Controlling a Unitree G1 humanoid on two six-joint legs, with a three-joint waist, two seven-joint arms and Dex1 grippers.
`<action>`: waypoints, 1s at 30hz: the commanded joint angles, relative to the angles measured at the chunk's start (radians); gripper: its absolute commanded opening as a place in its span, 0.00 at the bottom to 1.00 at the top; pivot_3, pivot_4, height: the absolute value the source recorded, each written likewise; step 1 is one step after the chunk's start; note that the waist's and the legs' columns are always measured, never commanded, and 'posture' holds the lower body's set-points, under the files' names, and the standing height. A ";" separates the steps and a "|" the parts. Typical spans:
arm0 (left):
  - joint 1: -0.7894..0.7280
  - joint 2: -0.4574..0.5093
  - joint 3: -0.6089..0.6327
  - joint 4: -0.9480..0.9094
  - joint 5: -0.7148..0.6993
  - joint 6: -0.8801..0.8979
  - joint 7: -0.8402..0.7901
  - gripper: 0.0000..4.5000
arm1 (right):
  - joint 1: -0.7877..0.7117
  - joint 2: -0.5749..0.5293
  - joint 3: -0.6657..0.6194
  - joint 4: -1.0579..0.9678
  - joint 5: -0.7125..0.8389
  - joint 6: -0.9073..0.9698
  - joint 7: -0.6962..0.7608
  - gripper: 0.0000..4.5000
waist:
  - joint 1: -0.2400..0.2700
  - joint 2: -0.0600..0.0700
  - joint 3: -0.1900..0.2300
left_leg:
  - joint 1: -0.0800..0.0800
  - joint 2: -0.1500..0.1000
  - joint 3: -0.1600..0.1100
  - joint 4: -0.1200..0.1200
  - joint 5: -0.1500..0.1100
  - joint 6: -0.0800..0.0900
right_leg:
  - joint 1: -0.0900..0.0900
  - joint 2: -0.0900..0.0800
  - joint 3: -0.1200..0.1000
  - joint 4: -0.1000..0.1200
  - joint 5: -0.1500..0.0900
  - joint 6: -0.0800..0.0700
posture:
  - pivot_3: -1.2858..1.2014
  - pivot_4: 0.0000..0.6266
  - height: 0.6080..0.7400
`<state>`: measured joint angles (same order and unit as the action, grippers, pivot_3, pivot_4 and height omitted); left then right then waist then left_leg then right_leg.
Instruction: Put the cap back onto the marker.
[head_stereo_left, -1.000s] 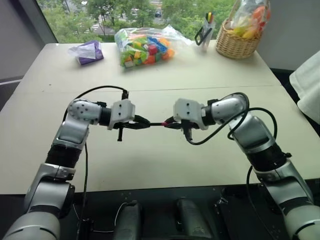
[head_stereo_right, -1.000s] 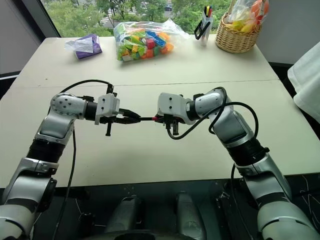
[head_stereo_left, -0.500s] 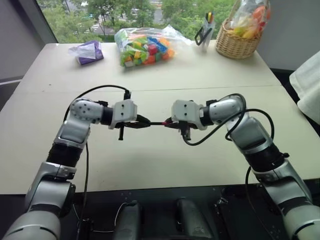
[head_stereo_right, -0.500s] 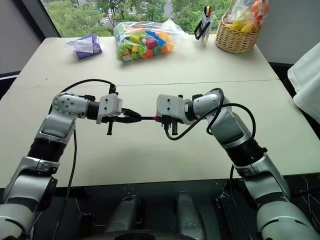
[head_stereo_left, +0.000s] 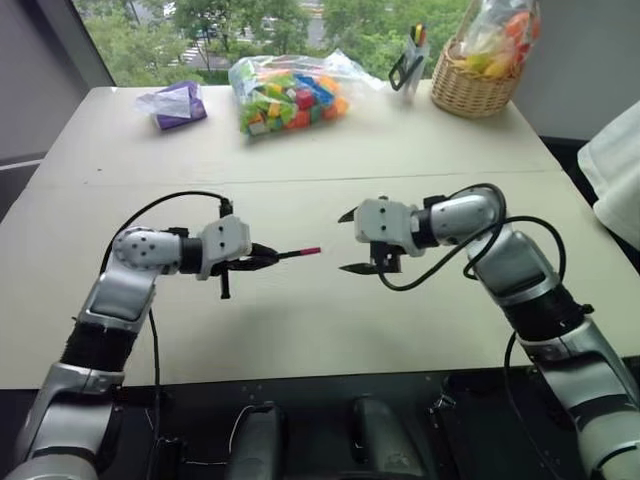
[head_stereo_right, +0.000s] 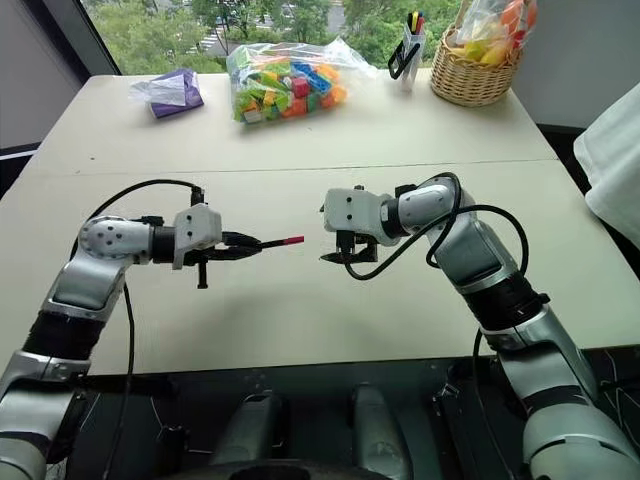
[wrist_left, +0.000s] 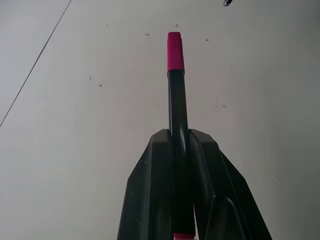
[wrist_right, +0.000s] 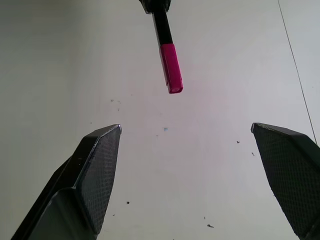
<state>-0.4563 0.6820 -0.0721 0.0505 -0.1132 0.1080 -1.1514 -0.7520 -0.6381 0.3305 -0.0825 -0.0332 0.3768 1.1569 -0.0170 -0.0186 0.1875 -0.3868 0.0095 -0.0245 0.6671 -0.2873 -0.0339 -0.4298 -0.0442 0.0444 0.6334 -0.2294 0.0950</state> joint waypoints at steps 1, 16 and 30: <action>0.045 0.022 0.099 -0.106 -0.028 0.128 0.117 0.00 | 0.011 -0.012 -0.071 -0.055 0.043 0.027 -0.024 0.99 | 0.001 0.000 0.000 | 0.000 0.000 0.000 0.000 0.000 0.000 | 0.000 0.000 0.000 0.000 0.000 0.000 | 0.52 0.24 1.00; 0.326 -0.020 0.488 -0.529 -0.188 0.993 0.547 0.00 | 0.009 0.063 -0.193 -0.234 0.321 0.252 -0.055 0.99 | 0.002 0.000 0.000 | 0.000 0.001 -0.004 0.000 0.000 0.000 | 0.000 -0.001 -0.001 0.001 0.000 0.000 | 0.52 0.24 1.00; 0.397 -0.086 0.452 -0.358 -0.148 0.830 0.697 0.11 | 0.002 0.002 -0.216 -0.284 0.429 0.316 -0.090 1.00 | 0.004 0.000 0.000 | 0.001 0.000 -0.003 0.000 0.000 0.000 | 0.001 -0.001 -0.001 0.000 0.000 -0.001 | 0.52 0.24 1.00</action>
<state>-0.0541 0.6009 0.3873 -0.3238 -0.2700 0.9547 -0.4689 -0.7379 -0.6200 0.1350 -0.3323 0.3770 0.6939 1.0760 -0.0129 -0.0189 0.1873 -0.3857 0.0097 -0.0274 0.6668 -0.2873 -0.0343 -0.4286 -0.0457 0.0429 0.6334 -0.2292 0.0943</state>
